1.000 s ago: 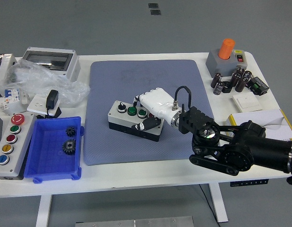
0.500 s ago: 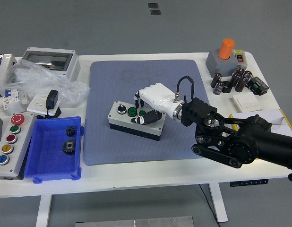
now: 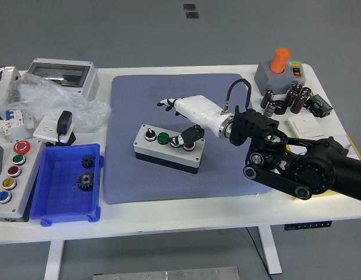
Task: Pick up the button,place it on the desk,press the button,press the button
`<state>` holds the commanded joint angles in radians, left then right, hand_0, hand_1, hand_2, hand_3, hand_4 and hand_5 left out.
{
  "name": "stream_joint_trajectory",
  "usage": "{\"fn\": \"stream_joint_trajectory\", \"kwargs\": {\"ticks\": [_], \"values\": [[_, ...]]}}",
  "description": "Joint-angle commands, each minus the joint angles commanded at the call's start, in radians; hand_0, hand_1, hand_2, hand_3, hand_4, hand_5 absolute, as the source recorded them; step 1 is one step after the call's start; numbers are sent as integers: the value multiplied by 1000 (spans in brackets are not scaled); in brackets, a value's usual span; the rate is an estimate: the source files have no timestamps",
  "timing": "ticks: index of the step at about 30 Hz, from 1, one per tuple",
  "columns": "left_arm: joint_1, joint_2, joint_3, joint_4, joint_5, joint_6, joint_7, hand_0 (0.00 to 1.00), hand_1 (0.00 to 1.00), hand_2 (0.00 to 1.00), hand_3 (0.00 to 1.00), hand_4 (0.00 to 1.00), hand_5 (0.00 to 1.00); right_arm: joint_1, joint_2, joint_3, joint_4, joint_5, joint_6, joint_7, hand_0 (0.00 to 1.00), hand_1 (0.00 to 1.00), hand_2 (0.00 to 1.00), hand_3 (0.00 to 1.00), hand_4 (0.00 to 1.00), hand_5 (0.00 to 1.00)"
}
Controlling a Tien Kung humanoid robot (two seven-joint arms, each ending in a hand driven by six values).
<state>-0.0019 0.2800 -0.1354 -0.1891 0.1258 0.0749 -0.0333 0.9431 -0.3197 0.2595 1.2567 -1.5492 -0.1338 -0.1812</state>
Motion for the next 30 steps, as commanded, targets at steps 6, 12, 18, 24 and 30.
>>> {"fn": "stream_joint_trajectory", "kwargs": {"ticks": [6, 12, 18, 24, 30], "values": [[0, -1, 4, 0, -3, 0, 0, 604, 625, 597, 612, 551, 492, -17, -6, 11, 49, 85, 118, -114, 727, 745, 963, 998, 998, 649], [2, -5, 13, 1, -9, -4, 0, 604, 625, 597, 611, 547, 490, -29, 34, 35, 73, -13, 189, -245, 724, 759, 974, 998, 998, 840], [-3, -4, 17, 1, -16, -7, -8, 603, 626, 596, 610, 538, 487, -29, 66, 9, 53, -94, 216, -345, 850, 907, 998, 998, 998, 922], [-2, -3, 24, 1, -25, -8, -14, 603, 626, 596, 610, 538, 487, -30, 70, -21, 46, -137, 232, -390, 850, 907, 998, 998, 998, 922], [-3, -3, 26, 2, -31, -10, -23, 604, 624, 597, 612, 536, 483, -30, 71, -46, 55, -185, 190, -416, 881, 917, 998, 998, 998, 930]]}}
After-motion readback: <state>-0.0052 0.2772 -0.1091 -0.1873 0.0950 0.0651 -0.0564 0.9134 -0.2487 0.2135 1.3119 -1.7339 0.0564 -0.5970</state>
